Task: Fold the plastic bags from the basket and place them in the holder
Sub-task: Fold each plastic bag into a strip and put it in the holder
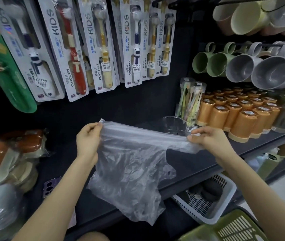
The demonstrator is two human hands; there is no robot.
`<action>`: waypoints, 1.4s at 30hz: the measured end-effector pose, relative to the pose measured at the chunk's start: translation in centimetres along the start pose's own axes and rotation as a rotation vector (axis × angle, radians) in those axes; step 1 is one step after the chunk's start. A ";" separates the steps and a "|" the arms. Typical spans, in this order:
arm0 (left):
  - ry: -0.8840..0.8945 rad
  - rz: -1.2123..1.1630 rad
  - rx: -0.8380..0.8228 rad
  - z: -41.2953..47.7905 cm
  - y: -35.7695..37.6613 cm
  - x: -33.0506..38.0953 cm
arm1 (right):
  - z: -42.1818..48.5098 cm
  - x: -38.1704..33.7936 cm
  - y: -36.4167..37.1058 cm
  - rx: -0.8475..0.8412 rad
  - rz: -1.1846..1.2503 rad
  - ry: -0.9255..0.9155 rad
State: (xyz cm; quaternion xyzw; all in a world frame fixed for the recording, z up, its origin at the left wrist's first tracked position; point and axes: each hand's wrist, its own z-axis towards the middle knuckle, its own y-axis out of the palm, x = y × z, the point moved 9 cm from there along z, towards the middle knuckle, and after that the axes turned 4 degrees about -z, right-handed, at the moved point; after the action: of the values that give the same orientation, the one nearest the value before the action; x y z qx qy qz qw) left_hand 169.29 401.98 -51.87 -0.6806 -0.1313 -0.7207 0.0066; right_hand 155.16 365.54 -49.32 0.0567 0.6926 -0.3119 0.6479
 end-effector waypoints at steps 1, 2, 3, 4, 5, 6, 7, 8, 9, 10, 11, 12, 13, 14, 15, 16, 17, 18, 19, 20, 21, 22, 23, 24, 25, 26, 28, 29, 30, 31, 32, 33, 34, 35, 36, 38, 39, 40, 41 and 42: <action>0.039 0.045 -0.012 0.3 0.1 -0.2 | 0.7 0.5 0.2 -0.001 0.035 0.042; 0.063 0.086 -0.011 0.5 0.0 -0.6 | 1.4 0.9 0.3 0.003 0.071 0.077; 0.073 0.120 -0.005 0.8 -0.1 -1.1 | 2.2 1.3 0.3 0.026 0.108 0.096; 0.069 0.157 0.009 1.2 -0.3 -1.8 | 2.6 1.3 0.2 0.066 0.138 0.095; 0.055 0.189 0.034 1.7 -0.5 -2.6 | 2.8 1.0 -0.2 0.131 0.108 0.056; 0.037 0.221 0.065 2.2 -0.8 -3.3 | 2.7 0.3 -0.4 0.199 -0.003 -0.018; 0.013 0.256 0.097 2.7 -1.1 -4.1 | 2.1 -0.9 -0.2 0.238 -0.150 -0.109; -0.017 0.283 0.132 3.0 -1.3 -4.8 | 1.1 -2.1 0.8 0.230 -0.271 -0.204; -0.059 0.301 0.163 3.2 -1.4 -5.5 | 0.0 -3.0 2.4 0.174 -0.326 -0.297; -0.105 0.319 0.184 3.4 -1.4 -6.1 | -1.2 -3.5 4.2 0.083 -0.338 -0.363; -0.167 0.341 0.187 3.6 -1.4 -6.9 | -2.5 -3.8 5.9 -0.016 -0.346 -0.418; -0.235 0.342 0.177 3.6 -1.3 -7.3 | -3.8 -3.8 7.7 -0.117 -0.373 -0.467; -0.320 0.286 0.140 3.7 -1.0 -7.9 | -4.9 -3.2 9.2 -0.218 -0.428 -0.502; -0.424 0.153 0.084 3.5 -0.4 -8.5 | -5.7 -2.4 10.5 -0.301 -0.499 -0.514; -0.528 -0.001 0.014 3.1 0.2 -8.9 | -6.2 -1.3 11.4 -0.357 -0.576 -0.506; -0.600 -0.112 -0.043 2.3 0.6 -8.6 | -6.6 -0.2 11.9 -0.377 -0.651 -0.487; -0.628 -0.136 -0.099 1.7 0.5 -8.2 | -6.7 0.7 12.2 -0.368 -0.704 -0.470; -0.638 -0.071 -0.123 1.2 -0.2 -7.8 | -6.7 1.3 12.3 -0.335 -0.722 -0.458; -0.631 0.018 -0.127 0.5 -1.2 -7.7 | -6.7 1.9 12.3 -0.298 -0.708 -0.445; -0.608 0.122 -0.129 -0.5 -2.4 -7.6 | -6.7 2.4 12.3 -0.271 -0.674 -0.418; -0.571 0.225 -0.133 -1.5 -3.5 -7.4 | -6.8 2.9 12.3 -0.253 -0.632 -0.388; -0.525 0.322 -0.138 -2.7 -4.4 -7.1 | -6.8 3.3 12.4 -0.242 -0.592 -0.360; -0.484 0.411 -0.147 -3.7 -5.1 -7.1 | -6.9 3.6 12.5 -0.233 -0.564 -0.342; -0.447 0.471 -0.154 -4.5 -5.7 -7.0 | -7.1 3.7 12.5 -0.223 -0.550 -0.330; -0.409 0.513 -0.162 -5.1 -6.1 -6.9 | -7.2 3.7 12.5 -0.214 -0.536 -0.321; -0.377 0.539 -0.172 -5.6 -6.3 -6.9 | -7.3 3.8 12.4 -0.212 -0.516 -0.306; -0.339 0.569 -0.194 -6.0 -6.5 -7.0 | -7.5 4.1 11.9 -0.210 -0.457 -0.253; -0.337 0.565 -0.194 -5.9 -6.6 -7.1 | -7.7 4.4 11.5 -0.205 -0.418 -0.226; -0.338 0.551 -0.182 -5.9 -6.6 -7.2 | -7.8 4.7 10.9 -0.198 -0.380 -0.199; -0.343 0.529 -0.167 -5.8 -6.7 -7.2 | -8.0 5.1 10.4 -0.191 -0.350 -0.179; -0.355 0.501 -0.149 -5.8 -6.7 -7.3 | -8.3 5.4 9.8 -0.189 -0.329 -0.169; -0.365 0.474 -0.131 -5.7 -6.7 -7.4 | -8.6 5.6 9.5 -0.197 -0.331 -0.167; -0.372 0.450 -0.115 -5.7 -6.7 -7.4 | -8.9 5.7 9.4 -0.212 -0.358 -0.175; -0.378 0.425 -0.103 -5.7 -6.5 -7.4 | -9.1 5.8 9.4 -0.216 -0.410 -0.194; -0.386 0.403 -0.098 -5.8 -6.3 -7.5 | -9.2 5.7 9.4 -0.198 -0.464 -0.223; -0.393 0.364 -0.096 -6.0 -5.8 -7.3 | -9.1 5.3 9.4 -0.104 -0.505 -0.289; -0.392 0.354 -0.091 -6.1 -5.7 -7.1 | -9.1 5.0 9.2 -0.055 -0.504 -0.310; -0.387 0.352 -0.083 -6.1 -5.7 -6.9 | -9.0 4.8 9.0 -0.017 -0.506 -0.316; -0.378 0.352 -0.072 -6.0 -5.8 -6.6 | -8.9 4.7 8.7 0.009 -0.509 -0.308; -0.364 0.355 -0.059 -5.8 -6.0 -6.4 | -8.7 4.8 8.1 0.032 -0.502 -0.287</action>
State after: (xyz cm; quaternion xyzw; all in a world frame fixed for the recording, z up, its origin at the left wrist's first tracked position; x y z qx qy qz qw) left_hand 162.92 405.51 -59.42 -0.8115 0.0122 -0.5773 0.0892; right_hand 150.83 374.89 -57.00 -0.1508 0.5812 -0.4783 0.6409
